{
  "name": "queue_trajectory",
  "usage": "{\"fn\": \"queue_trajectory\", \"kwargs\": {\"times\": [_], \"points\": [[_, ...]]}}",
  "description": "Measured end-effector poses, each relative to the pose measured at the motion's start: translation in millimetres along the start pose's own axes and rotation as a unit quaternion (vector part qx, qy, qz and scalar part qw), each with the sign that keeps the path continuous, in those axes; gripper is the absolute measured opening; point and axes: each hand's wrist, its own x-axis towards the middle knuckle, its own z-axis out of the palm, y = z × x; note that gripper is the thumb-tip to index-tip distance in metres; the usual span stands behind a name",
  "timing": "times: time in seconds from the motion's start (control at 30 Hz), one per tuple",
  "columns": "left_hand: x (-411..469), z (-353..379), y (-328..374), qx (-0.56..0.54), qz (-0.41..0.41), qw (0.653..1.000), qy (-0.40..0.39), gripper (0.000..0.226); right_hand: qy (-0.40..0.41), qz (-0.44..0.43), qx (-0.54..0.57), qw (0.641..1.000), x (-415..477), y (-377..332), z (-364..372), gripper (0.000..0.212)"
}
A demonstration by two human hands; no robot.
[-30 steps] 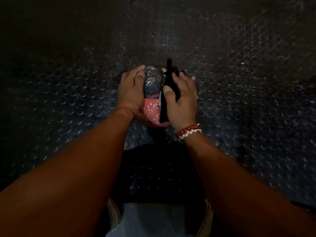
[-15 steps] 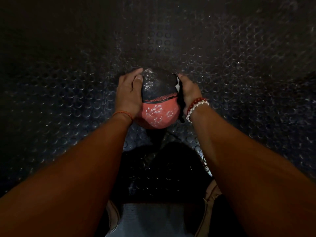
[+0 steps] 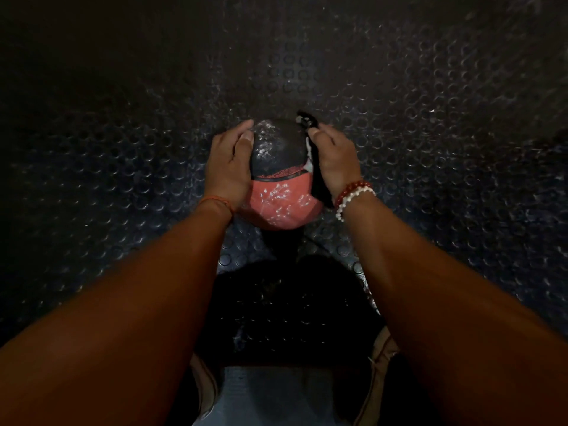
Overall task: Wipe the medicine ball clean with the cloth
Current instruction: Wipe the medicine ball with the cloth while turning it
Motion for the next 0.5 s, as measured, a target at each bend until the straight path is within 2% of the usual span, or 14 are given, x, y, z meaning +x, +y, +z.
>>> {"fn": "queue_trajectory", "kwargs": {"times": [0.07,0.13,0.2,0.27,0.37,0.4,0.43,0.5], "points": [[-0.1,-2.0,-5.1,-0.047,-0.056,0.997,0.001,0.041,-0.016,0.121,0.171,0.978,4.6,7.0,-3.1,0.031],[-4.4,-3.1,-4.9,-0.098,-0.101,0.99,-0.002,0.057,-0.025,0.232,0.241,0.942,2.6,19.4,-6.3,0.04],[-2.6,-2.9,-4.4,-0.126,-0.121,0.985,-0.007,0.058,-0.03,0.282,0.256,0.924,0.2,28.0,-8.8,0.044],[3.9,-7.0,-2.9,-0.13,-0.151,0.979,-0.036,0.055,-0.02,0.306,0.258,0.916,-3.2,28.2,-13.0,0.035],[7.9,-16.3,-11.1,-0.128,-0.208,0.959,-0.142,0.066,-0.015,0.343,0.228,0.911,-22.4,30.0,-16.5,0.038],[5.2,-18.8,-15.8,-0.125,-0.213,0.956,-0.157,0.065,-0.014,0.347,0.217,0.912,-28.7,32.7,-15.1,0.031],[2.8,-20.6,-20.8,-0.114,-0.212,0.958,-0.156,0.066,-0.009,0.355,0.21,0.911,-33.7,32.9,-13.3,0.027],[-4.3,-24.2,-21.9,-0.066,-0.195,0.972,-0.109,0.078,0.016,0.362,0.165,0.917,-38.5,30.8,-9.1,0.044]]}}
